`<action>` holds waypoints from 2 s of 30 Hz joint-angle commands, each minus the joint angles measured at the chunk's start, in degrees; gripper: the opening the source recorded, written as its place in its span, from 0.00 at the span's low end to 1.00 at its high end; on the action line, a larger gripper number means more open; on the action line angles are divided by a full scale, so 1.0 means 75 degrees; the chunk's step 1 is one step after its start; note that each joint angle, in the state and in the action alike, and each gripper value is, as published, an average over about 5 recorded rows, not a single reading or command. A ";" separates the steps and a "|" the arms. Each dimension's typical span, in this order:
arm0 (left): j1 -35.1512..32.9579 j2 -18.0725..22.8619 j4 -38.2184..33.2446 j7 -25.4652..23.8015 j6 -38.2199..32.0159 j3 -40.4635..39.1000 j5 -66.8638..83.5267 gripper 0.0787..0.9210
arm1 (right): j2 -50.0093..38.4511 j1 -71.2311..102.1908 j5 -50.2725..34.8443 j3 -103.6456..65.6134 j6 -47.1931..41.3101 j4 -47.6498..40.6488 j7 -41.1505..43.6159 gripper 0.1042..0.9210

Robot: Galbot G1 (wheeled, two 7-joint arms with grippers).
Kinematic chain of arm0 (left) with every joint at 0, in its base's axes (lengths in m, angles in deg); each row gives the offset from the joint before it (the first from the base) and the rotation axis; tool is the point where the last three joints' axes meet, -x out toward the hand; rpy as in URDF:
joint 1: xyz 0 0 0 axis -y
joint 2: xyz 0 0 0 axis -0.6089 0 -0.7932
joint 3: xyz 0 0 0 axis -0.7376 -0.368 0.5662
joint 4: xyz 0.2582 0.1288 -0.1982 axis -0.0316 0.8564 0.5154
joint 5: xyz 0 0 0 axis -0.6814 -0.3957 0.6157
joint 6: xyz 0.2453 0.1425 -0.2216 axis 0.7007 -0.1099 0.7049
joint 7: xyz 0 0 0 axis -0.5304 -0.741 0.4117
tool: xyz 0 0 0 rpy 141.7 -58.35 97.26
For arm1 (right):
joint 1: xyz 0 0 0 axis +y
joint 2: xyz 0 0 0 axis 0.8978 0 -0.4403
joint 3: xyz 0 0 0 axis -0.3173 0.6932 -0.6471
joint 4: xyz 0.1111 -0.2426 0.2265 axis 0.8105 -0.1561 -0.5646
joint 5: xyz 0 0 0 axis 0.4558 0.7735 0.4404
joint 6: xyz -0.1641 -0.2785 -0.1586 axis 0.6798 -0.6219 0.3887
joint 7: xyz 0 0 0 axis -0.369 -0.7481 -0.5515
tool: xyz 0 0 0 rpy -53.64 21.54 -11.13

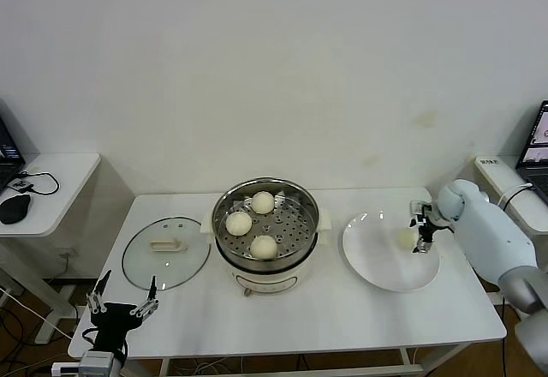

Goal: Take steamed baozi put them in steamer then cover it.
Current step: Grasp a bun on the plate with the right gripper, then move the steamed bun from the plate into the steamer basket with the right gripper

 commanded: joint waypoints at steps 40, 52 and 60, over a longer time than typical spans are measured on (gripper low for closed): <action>0.0022 -0.0029 -0.0268 0.0017 -0.0011 -0.0168 -0.0032 0.88 | -0.2193 -0.4023 -0.4244 0.4374 -0.1836 0.4710 0.1037 0.63; 0.0212 -0.0085 -0.0195 0.0003 -0.0003 -0.0194 0.0008 0.88 | -0.0975 -0.5897 -0.6355 0.6132 -0.2934 0.5949 0.0342 0.64; 0.0273 -0.0082 -0.0205 -0.0009 0.0010 -0.0112 0.0016 0.88 | 0.0064 -0.5605 -0.6875 0.6420 -0.3358 0.5987 -0.0001 0.65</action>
